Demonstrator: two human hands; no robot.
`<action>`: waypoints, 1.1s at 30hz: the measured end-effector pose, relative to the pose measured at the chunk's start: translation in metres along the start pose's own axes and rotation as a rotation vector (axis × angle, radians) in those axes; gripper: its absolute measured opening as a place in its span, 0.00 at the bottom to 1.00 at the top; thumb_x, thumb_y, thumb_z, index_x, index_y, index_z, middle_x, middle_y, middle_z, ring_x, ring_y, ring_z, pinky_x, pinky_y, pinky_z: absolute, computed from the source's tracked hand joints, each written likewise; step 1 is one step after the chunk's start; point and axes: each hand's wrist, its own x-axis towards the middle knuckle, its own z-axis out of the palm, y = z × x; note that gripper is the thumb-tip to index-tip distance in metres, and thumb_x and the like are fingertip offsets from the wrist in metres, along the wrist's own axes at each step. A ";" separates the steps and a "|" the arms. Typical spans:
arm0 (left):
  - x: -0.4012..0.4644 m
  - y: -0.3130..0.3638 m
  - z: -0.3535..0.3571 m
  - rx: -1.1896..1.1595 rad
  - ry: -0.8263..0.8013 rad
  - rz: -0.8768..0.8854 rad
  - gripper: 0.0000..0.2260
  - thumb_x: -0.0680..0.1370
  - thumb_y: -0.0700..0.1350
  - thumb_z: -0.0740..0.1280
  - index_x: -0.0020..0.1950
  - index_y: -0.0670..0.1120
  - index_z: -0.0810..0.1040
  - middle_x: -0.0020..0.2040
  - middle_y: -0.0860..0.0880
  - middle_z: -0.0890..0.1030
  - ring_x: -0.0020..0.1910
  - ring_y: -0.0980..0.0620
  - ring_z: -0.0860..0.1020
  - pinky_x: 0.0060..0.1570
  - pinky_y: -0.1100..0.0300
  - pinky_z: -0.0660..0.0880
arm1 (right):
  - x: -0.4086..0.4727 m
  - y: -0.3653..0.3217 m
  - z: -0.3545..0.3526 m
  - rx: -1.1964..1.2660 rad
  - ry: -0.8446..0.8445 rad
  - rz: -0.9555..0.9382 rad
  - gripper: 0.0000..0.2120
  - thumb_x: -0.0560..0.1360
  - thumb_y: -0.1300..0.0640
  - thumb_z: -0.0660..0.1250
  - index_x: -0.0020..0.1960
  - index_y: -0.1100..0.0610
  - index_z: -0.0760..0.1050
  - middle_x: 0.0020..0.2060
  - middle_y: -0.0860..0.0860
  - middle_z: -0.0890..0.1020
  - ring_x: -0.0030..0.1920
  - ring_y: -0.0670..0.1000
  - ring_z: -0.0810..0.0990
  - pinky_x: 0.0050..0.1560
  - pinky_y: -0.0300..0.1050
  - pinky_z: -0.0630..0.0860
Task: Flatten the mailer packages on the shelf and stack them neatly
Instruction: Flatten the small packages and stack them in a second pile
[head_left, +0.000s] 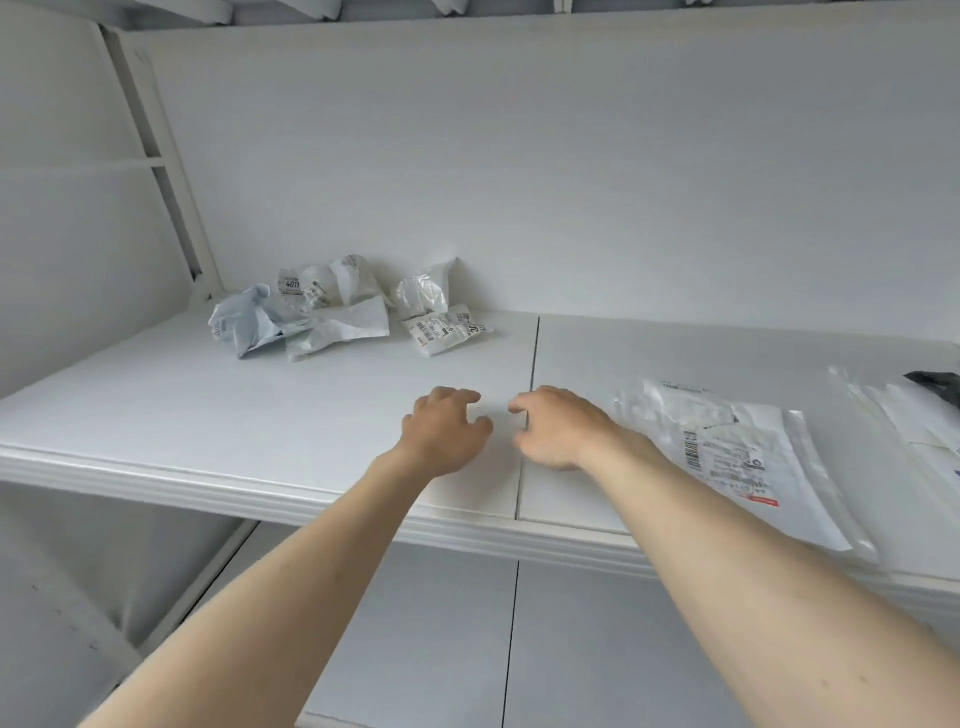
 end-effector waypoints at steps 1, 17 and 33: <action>0.007 -0.011 -0.007 0.058 0.013 -0.005 0.23 0.80 0.52 0.60 0.75 0.52 0.65 0.75 0.48 0.63 0.74 0.44 0.61 0.70 0.50 0.59 | 0.011 -0.007 0.005 -0.036 -0.063 -0.001 0.21 0.76 0.56 0.60 0.68 0.50 0.71 0.69 0.52 0.70 0.70 0.56 0.69 0.66 0.49 0.69; 0.135 -0.036 -0.005 0.361 -0.056 -0.044 0.21 0.81 0.47 0.55 0.74 0.45 0.59 0.77 0.48 0.59 0.71 0.44 0.61 0.64 0.47 0.61 | 0.109 -0.079 -0.011 -0.460 -0.470 0.140 0.37 0.69 0.32 0.70 0.70 0.53 0.69 0.54 0.49 0.78 0.37 0.52 0.77 0.33 0.43 0.71; 0.120 -0.036 -0.022 0.536 -0.045 -0.089 0.19 0.80 0.52 0.50 0.64 0.46 0.72 0.67 0.45 0.73 0.68 0.45 0.66 0.63 0.48 0.62 | 0.081 -0.051 0.010 -0.305 -0.207 0.112 0.32 0.71 0.31 0.65 0.63 0.54 0.73 0.60 0.52 0.78 0.60 0.57 0.77 0.60 0.50 0.75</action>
